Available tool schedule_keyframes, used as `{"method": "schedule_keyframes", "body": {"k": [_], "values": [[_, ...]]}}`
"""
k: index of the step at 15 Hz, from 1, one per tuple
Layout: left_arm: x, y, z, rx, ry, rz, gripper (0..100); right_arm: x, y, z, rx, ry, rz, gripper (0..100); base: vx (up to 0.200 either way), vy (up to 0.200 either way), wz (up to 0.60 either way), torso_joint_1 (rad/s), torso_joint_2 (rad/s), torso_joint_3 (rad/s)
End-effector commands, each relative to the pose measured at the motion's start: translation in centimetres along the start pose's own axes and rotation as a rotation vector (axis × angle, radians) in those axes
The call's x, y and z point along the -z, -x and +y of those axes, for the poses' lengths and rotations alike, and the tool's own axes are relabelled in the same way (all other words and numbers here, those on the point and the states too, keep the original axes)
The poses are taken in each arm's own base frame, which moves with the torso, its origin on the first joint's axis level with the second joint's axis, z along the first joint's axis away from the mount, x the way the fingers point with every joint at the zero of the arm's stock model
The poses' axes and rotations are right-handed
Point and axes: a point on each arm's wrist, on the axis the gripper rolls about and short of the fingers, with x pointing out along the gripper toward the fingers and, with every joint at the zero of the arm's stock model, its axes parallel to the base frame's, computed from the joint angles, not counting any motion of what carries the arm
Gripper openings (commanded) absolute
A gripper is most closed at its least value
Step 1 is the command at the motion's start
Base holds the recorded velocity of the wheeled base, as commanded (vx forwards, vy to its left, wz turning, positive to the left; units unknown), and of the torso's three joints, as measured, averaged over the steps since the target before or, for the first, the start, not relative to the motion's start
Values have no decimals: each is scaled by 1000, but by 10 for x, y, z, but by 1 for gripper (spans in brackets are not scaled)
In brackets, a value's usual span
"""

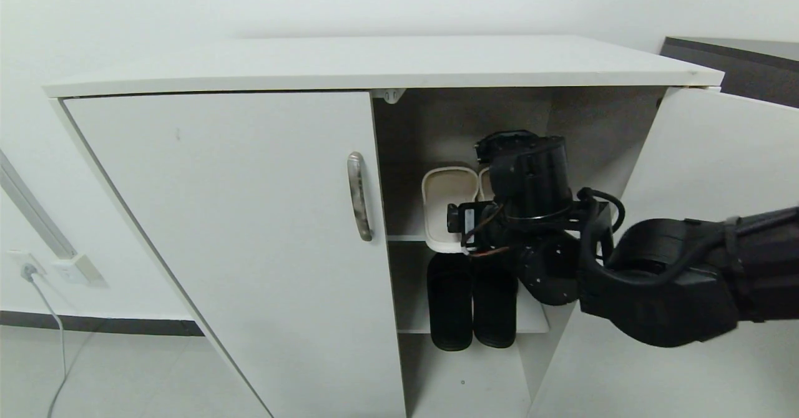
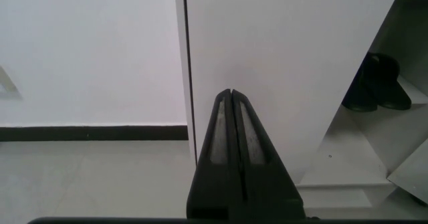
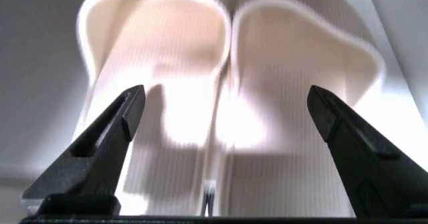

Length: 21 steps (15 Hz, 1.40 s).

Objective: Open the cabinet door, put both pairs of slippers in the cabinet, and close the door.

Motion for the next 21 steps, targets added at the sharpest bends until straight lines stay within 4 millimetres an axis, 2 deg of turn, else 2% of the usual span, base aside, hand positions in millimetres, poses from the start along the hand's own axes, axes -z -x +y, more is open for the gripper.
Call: {"method": "schedule_keyframes", "body": {"k": [1, 5, 9, 12, 13, 16, 21], "values": [[0, 0, 0, 0, 1, 0, 0, -1, 43, -16, -73, -10, -19, 100, 0, 0, 0, 0, 0, 0], [0, 0, 0, 0, 1, 0, 0, 22, 79, -30, -207, 0, -9, 100, 0, 0, 0, 0, 0, 0], [0, 0, 0, 0, -2, 0, 0, 39, 81, -34, -265, 4, 1, 100, 0, 0, 0, 0, 0, 0], [0, 0, 0, 1, -2, 0, 0, 39, 84, -32, -274, 6, -2, 100, 0, 0, 0, 0, 0, 0], [0, 0, 0, 1, -2, 0, 0, 37, 86, -33, -277, -1, -10, 0, 0, 0, 0, 0, 0, 0], [0, 0, 0, 1, -2, 0, 0, 35, 87, -34, -284, -10, -19, 0, 0, 0, 0, 0, 0, 0], [0, 0, 0, 1, -1, 0, 0, 46, 81, -30, -287, 18, 17, 0, 0, 0, 0, 0, 0, 0]]}}
